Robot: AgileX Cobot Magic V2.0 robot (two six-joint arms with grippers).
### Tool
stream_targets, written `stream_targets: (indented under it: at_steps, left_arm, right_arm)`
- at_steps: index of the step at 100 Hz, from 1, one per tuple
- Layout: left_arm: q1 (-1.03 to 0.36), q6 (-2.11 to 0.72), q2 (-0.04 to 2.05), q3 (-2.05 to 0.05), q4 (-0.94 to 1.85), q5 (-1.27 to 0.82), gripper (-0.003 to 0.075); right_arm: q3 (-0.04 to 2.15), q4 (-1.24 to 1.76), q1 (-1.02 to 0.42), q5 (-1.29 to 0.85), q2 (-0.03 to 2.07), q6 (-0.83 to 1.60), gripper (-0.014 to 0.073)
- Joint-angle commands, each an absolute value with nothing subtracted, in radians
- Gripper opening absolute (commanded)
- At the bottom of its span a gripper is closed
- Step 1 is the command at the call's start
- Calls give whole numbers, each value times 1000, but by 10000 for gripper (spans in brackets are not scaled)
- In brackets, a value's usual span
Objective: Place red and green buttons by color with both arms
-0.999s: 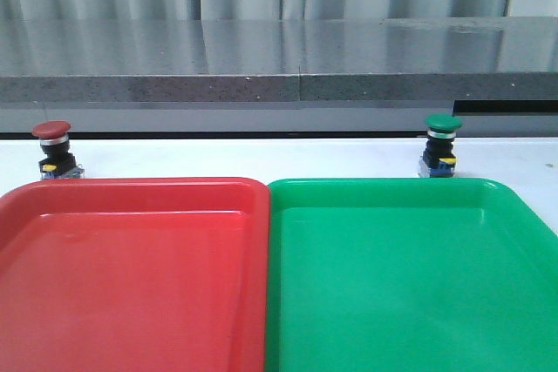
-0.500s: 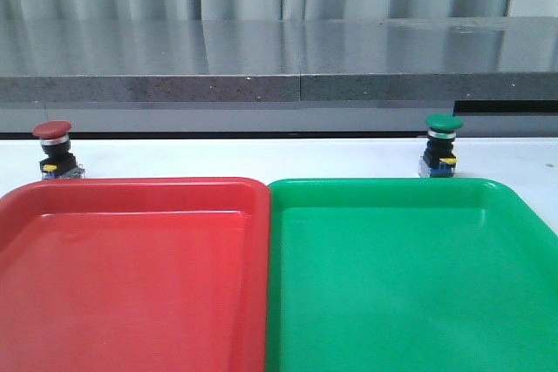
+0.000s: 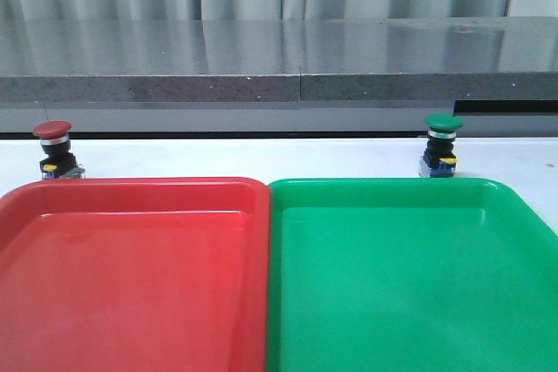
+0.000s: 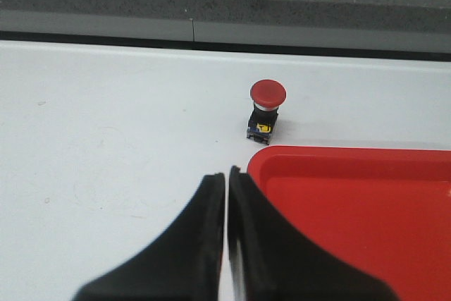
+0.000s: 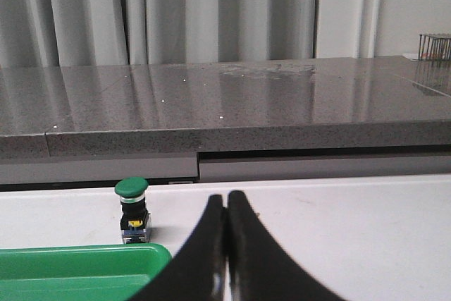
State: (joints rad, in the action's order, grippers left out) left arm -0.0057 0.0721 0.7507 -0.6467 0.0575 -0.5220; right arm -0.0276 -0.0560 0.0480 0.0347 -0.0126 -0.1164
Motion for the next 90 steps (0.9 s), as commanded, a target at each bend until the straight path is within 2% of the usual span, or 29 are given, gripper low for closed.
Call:
stream_targets:
  at_steps: [1,16,23,27,41,90]
  left_arm:
    - [-16,55,813,-716,72,-468,133]
    - [-61,37,909,-777,72,-467,505]
    - [-88,37,966,-807,72,-463,599]
    - [-105,37,1004,-827,72,-463,612]
    - [-149,37,1145,-932,72,-485,585]
    - [-145,35,1605,-1285,75,-671,574]
  right_arm:
    - [-9,-66,55,119,-33,-117,-64]
    - [-9,-66,55,119,-33,-117,-64]
    - [-9,-66,55,119,-33,-117,-64]
    - [-9,-66,55,119,-33,-117,-64]
    - [-9,-66,55,119,-33,-117,-64]
    - [-9,-66,55,119,-33,-117,-64]
